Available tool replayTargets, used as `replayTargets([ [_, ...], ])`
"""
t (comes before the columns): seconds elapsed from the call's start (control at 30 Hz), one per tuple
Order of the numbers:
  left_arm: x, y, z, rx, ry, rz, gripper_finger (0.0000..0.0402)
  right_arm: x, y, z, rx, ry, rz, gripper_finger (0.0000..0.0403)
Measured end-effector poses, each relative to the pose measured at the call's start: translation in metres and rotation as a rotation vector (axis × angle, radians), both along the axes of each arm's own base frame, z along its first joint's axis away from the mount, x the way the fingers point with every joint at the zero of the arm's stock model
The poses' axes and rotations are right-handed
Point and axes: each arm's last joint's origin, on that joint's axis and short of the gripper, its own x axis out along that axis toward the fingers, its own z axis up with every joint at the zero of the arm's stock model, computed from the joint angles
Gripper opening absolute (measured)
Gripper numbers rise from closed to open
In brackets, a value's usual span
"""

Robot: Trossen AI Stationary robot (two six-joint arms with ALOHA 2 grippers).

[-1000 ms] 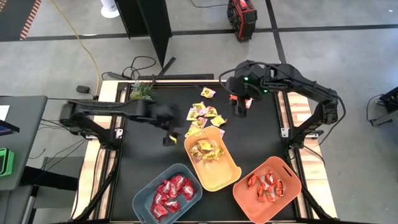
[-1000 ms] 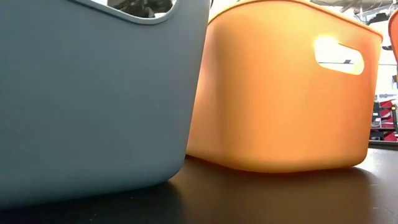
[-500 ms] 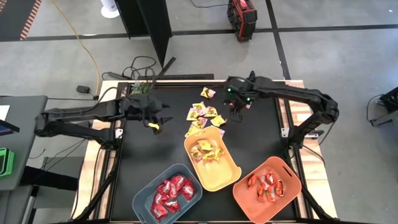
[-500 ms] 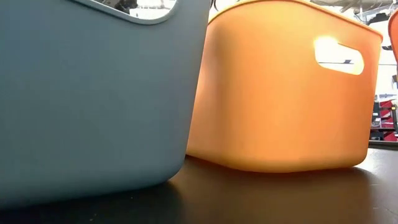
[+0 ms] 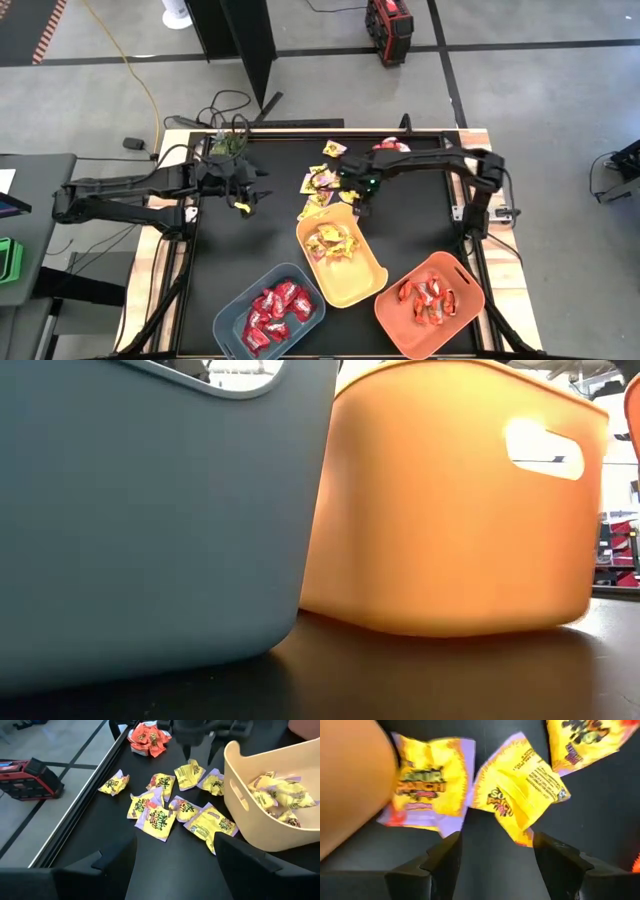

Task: Sort candy
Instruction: Put the yellow candy into the yellow bin

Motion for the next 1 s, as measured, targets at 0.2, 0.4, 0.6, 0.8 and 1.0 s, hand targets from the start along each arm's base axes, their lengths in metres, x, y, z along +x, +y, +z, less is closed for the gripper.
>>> replayTargets([
  [0.2,0.000,0.000,0.000,0.010,0.000,-0.006,0.0258,0.016,-0.003,-0.018,-0.070,0.043,-0.025,0.0278],
  [0.4,0.001,0.000,0.001,0.011,-0.006,-0.006,0.0258,0.020,-0.003,-0.025,-0.070,0.064,-0.022,0.0234],
  [0.6,0.001,0.000,0.001,0.011,-0.005,-0.006,0.0258,0.017,-0.001,-0.009,-0.084,0.023,-0.021,0.0091],
  [0.8,0.001,0.000,0.001,0.011,-0.004,-0.006,0.0258,0.008,0.000,0.020,-0.103,-0.043,-0.027,0.0014],
  [1.0,0.000,0.000,0.001,0.000,-0.006,0.000,0.0258,-0.014,0.004,0.068,-0.130,-0.141,-0.039,0.0003],
])
